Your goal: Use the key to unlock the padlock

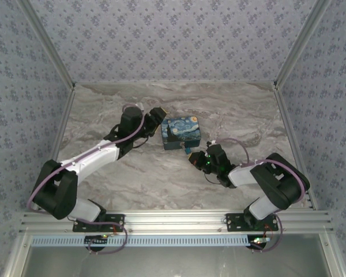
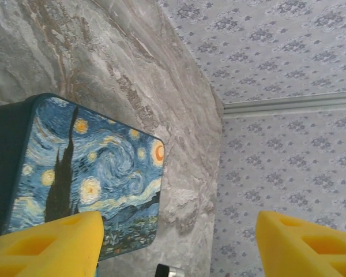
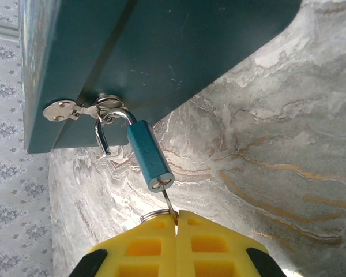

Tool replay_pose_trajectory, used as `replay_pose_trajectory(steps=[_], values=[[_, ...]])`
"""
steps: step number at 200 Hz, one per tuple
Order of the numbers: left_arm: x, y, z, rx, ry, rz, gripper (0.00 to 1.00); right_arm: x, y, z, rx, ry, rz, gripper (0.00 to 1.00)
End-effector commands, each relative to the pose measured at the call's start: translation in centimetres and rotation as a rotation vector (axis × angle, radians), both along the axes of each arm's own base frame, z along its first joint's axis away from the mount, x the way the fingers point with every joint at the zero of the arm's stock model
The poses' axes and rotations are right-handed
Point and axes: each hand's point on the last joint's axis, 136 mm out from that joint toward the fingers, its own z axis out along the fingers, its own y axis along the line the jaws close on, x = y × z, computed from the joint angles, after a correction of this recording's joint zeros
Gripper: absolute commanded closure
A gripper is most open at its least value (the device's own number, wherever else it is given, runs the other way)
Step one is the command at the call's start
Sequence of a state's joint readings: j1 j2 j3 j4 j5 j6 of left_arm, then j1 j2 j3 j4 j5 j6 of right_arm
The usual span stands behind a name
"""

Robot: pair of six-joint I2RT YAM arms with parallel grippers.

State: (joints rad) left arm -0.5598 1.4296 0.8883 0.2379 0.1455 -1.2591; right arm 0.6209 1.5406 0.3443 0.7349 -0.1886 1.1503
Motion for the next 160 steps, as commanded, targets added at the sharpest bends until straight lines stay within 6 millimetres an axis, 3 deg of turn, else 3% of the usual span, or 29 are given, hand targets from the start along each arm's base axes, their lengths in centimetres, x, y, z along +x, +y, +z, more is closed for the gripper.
replay_pose_trajectory(steps=[1, 29, 81, 140, 160], values=[[0.4, 0.8, 0.7, 0.057, -0.025, -0.006, 0.30, -0.3, -0.7, -0.6, 0.001, 0.040, -0.026, 0.74], [0.5, 2.2, 0.5, 0.149, -0.027, -0.012, 0.30, -0.7, -1.2, -0.6, -0.030, 0.041, -0.025, 0.52], [0.9, 3.4, -0.9, 0.267, 0.003, -0.088, 0.29, -0.6, -2.1, 1.2, -0.125, -0.060, 0.029, 0.33], [1.4, 1.2, -4.7, 0.256, 0.054, -0.246, 0.25, 0.4, -1.9, 5.9, -0.064, -0.288, 0.125, 0.03], [1.6, 0.3, -5.9, 0.240, 0.074, -0.285, 0.24, 0.8, -1.5, 7.0, -0.019, -0.331, 0.150, 0.01]])
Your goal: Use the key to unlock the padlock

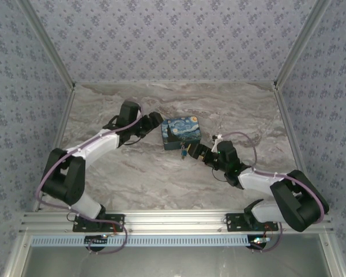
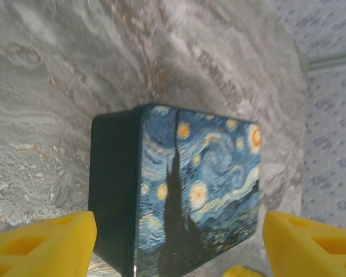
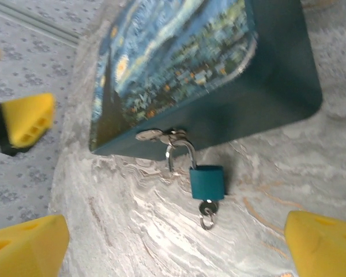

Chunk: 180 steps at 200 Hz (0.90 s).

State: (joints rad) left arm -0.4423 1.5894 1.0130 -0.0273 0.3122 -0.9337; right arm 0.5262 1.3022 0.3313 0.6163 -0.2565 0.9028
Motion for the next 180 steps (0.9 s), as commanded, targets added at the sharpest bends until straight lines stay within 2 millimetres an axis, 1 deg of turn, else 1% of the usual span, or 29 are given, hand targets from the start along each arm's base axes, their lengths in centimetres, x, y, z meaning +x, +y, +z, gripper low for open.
replay_pose_trajectory(steps=[1, 18, 45, 67, 83, 109, 129, 142, 180], values=[[0.3, -1.8, 0.5, -0.039, -0.014, -0.099, 0.24, 0.1, 0.8, 1.8, 0.042, -0.094, 0.080, 0.00], [0.5, -2.4, -0.3, -0.052, 0.004, -0.121, 0.24, 0.4, 1.2, 2.1, 0.047, -0.100, 0.097, 0.01], [0.8, -3.1, -2.0, -0.064, 0.041, -0.142, 0.26, 0.9, 1.5, 1.4, 0.039, -0.085, 0.100, 0.00], [0.7, -3.7, -3.6, -0.082, 0.089, -0.153, 0.31, 1.4, 2.0, 1.3, 0.037, -0.110, 0.118, 0.06], [0.5, -4.0, -4.5, -0.084, 0.109, -0.156, 0.34, 1.9, 2.4, 1.3, 0.028, -0.142, 0.136, 0.07], [0.0, -3.9, -5.7, -0.068, 0.137, -0.157, 0.36, 2.6, 2.8, 0.7, -0.007, -0.149, 0.148, 0.07], [-0.4, -3.6, -6.6, -0.055, 0.161, -0.151, 0.38, 2.9, 3.2, -0.1, -0.028, -0.136, 0.171, 0.10], [-0.8, -3.5, -7.2, -0.050, 0.176, -0.150, 0.39, 3.2, 3.7, -0.2, -0.023, -0.134, 0.190, 0.13], [-2.1, -3.3, -8.8, -0.028, 0.208, -0.146, 0.40, 3.7, 4.6, -1.9, -0.032, -0.085, 0.228, 0.17]])
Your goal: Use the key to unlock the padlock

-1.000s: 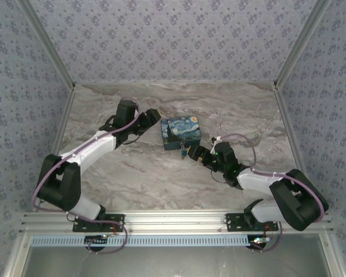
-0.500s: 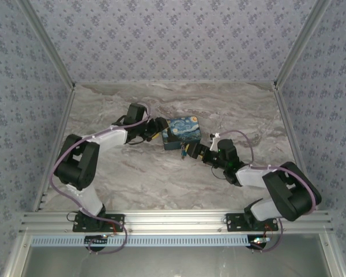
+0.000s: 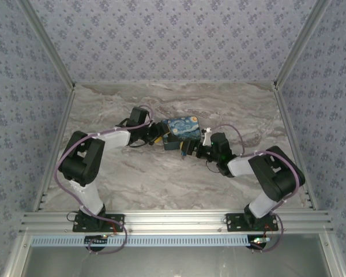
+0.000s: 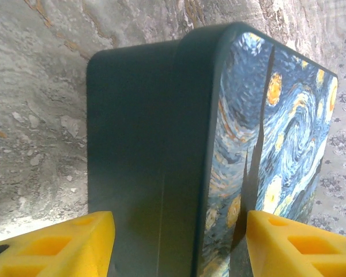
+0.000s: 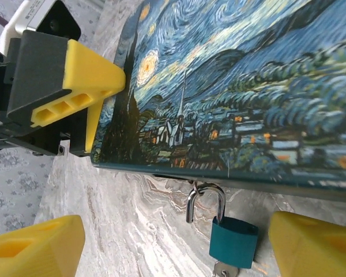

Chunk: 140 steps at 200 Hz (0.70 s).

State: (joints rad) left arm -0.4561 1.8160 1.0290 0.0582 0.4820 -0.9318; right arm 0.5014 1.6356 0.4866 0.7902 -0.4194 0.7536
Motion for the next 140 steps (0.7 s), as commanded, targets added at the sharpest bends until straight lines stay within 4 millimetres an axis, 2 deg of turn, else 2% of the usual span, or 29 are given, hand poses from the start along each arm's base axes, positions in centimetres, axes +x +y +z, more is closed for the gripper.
replay_pose_trajectory(steps=[1, 26, 63, 95, 140], values=[[-1.4, 0.0, -1.9, 0.025, 0.046, -0.010, 0.40, 0.4, 0.8, -0.2, -0.004, -0.016, 0.046, 0.17], [-1.8, 0.2, -2.5, 0.029, 0.060, -0.003, 0.41, 0.6, 1.2, -0.7, -0.008, -0.007, 0.062, 0.19], [-2.1, 0.3, -2.8, 0.041, 0.063, -0.007, 0.47, 0.6, 1.7, -1.2, -0.011, 0.004, 0.096, 0.22], [-2.3, 0.3, -3.1, 0.050, 0.066, -0.008, 0.48, 0.8, 2.1, -1.3, -0.001, 0.002, 0.121, 0.27], [-2.4, 0.2, -3.1, 0.050, 0.068, -0.010, 0.50, 1.1, 2.1, -1.5, 0.029, 0.011, 0.119, 0.28]])
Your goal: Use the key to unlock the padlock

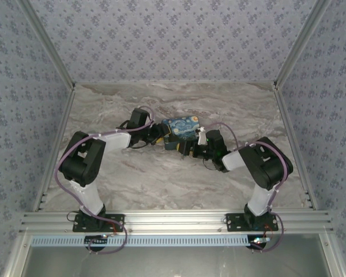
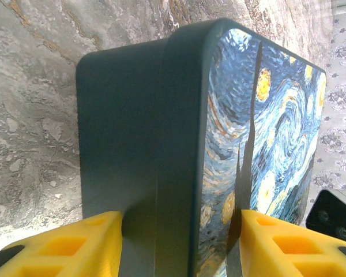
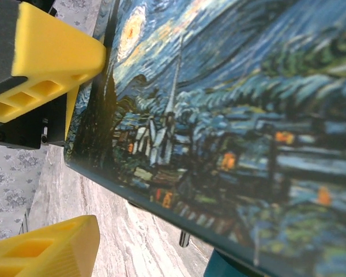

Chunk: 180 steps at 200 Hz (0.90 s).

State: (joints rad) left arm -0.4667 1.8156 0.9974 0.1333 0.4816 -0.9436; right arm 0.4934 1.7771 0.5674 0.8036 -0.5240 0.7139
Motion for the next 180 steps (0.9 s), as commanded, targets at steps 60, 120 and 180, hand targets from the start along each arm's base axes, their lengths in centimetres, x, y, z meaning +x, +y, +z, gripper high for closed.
replay_pose_trajectory(steps=[60, 120, 180], values=[[-2.4, 0.6, -2.8, 0.069, 0.094, -0.011, 0.55, 0.7, 0.2, 0.8, 0.100, -0.021, 0.017, 0.34], [-2.3, 0.7, -2.6, 0.072, 0.091, -0.007, 0.57, 0.4, -0.4, 0.8, 0.116, -0.023, 0.010, 0.43], [-2.2, 0.6, -2.5, 0.072, 0.091, -0.007, 0.58, 0.2, -0.8, 0.7, 0.120, -0.020, 0.004, 0.53]])
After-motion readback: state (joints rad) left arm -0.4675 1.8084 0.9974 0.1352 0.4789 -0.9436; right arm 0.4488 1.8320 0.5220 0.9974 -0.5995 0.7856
